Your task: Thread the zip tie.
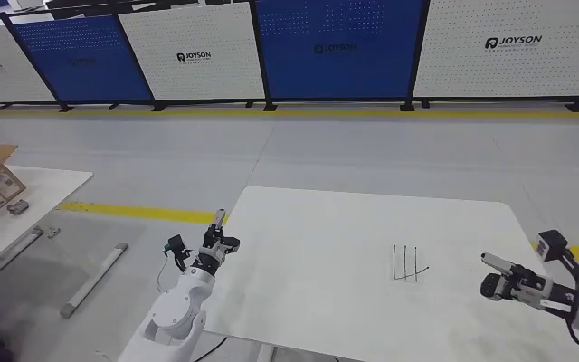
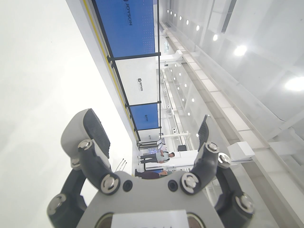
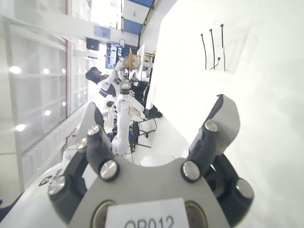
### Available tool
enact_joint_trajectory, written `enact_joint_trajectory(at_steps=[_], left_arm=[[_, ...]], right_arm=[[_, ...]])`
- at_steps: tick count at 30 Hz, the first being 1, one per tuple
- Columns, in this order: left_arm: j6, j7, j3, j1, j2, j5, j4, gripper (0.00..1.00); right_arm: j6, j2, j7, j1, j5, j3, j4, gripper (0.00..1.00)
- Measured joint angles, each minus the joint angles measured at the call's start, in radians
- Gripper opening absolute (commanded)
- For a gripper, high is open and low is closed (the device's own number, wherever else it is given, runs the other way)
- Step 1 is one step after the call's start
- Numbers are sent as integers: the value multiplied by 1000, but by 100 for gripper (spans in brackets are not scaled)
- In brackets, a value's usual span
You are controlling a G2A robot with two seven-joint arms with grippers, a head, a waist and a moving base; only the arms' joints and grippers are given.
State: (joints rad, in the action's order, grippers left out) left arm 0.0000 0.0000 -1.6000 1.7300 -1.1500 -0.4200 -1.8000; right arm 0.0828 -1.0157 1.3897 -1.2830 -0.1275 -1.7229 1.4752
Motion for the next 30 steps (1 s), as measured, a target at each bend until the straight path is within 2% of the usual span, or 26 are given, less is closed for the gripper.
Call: enact_joint_trajectory(at_steps=[2,13,15,17,19,25,30], left_arm=[[0,0,0,0,0,0,0,100],[0,0,0,0,0,0,0,100],[0,0,0,0,0,0,0,100],[0,0,0,0,0,0,0,100],[0,0,0,0,0,0,0,100],[0,0,0,0,0,0,0,100],[0,0,0,0,0,0,0,100]], right_arm=[[23,4,9,31,18,26,-39,100],[24,4,0,29,17,24,-32,100],[-6,7,0,26,15,47,-14,100],[-55,17,0,38,8,92,-9,100],[-56,30,0,61,20,133,-11,100],[2,67,0,194,89,315,-82,100],[37,82,0,319,135,471,-189,100]])
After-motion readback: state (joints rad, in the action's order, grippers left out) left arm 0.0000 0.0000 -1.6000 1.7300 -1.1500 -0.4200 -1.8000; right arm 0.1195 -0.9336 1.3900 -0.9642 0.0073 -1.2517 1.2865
